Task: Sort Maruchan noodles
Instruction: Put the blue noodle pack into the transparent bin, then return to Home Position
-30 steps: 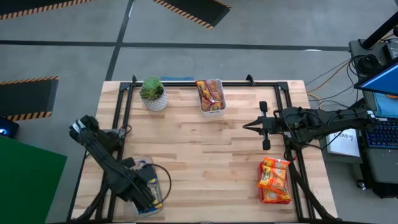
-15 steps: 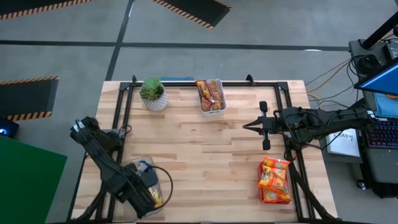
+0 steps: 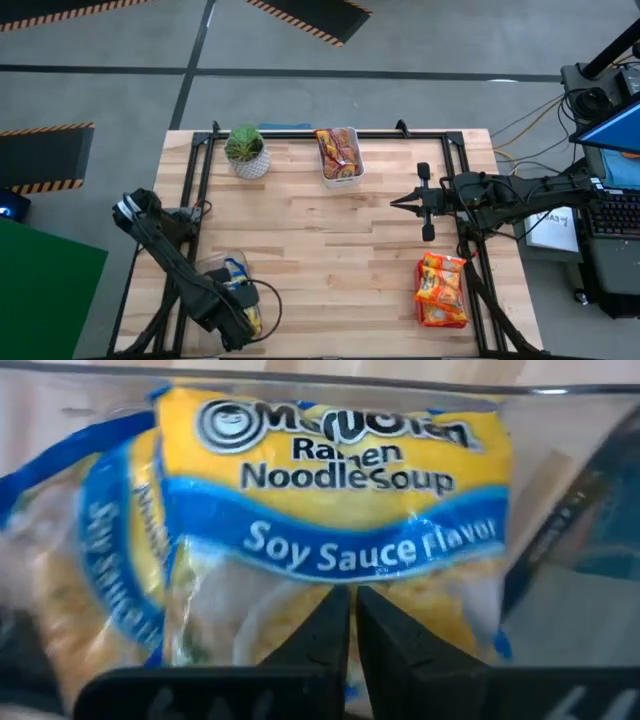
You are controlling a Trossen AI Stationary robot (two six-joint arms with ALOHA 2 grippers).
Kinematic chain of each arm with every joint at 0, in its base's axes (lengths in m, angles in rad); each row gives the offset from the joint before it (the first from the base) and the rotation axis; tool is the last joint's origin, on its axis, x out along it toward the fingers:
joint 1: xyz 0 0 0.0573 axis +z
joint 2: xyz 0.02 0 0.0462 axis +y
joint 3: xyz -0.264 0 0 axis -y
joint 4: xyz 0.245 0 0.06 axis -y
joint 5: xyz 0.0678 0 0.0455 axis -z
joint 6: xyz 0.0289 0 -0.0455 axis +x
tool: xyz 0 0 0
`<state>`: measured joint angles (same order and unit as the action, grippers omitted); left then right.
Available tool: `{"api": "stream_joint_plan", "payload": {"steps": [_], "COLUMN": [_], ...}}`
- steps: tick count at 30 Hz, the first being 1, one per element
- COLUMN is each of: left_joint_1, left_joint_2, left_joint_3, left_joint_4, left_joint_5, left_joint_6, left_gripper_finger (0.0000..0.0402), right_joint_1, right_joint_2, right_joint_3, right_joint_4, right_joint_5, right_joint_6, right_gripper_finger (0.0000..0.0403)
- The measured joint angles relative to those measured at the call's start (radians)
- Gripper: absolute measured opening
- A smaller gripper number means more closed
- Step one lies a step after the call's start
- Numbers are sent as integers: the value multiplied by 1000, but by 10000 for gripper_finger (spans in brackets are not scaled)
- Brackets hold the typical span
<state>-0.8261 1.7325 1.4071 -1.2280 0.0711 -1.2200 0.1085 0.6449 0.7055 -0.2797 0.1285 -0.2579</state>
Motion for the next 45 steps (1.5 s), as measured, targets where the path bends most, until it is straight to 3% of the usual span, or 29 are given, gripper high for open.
{"api": "stream_joint_plan", "payload": {"steps": [5,10,12,15,18,21,24,27,33,40,45], "left_joint_1": [0,-7,-11,-21,-18,3,37,95,262,466,535], "left_joint_2": [0,-36,-83,-161,-251,-338,-429,-506,-640,-835,-1024], "left_joint_3": [-106,-93,-81,-84,-130,-223,-367,-538,-815,-961,-1023], "left_joint_4": [139,136,138,159,217,327,513,767,1203,1249,1210], "left_joint_5": [0,-46,-135,-366,-583,-723,-791,-781,-601,-383,-269], "left_joint_6": [25,60,62,101,208,352,515,702,1033,1176,1203], "left_gripper_finger": [1,0,0,0,0,0,0,0,0,0,0], "right_joint_1": [0,0,0,0,0,0,-1,-11,-46,-83,-92], "right_joint_2": [0,0,0,0,-3,-15,-33,-50,-87,-104,-106], "right_joint_3": [0,0,0,0,-16,-47,-79,-98,-141,-163,-170], "right_joint_4": [1,1,0,1,36,125,185,193,230,255,254], "right_joint_5": [0,0,0,-18,-117,-198,-215,-216,-216,-215,-215], "right_joint_6": [4,3,-6,-36,-89,-146,-170,-154,-122,-81,-75], "right_gripper_finger": [9,9,9,9,9,9,9,9,9,9,9]}}
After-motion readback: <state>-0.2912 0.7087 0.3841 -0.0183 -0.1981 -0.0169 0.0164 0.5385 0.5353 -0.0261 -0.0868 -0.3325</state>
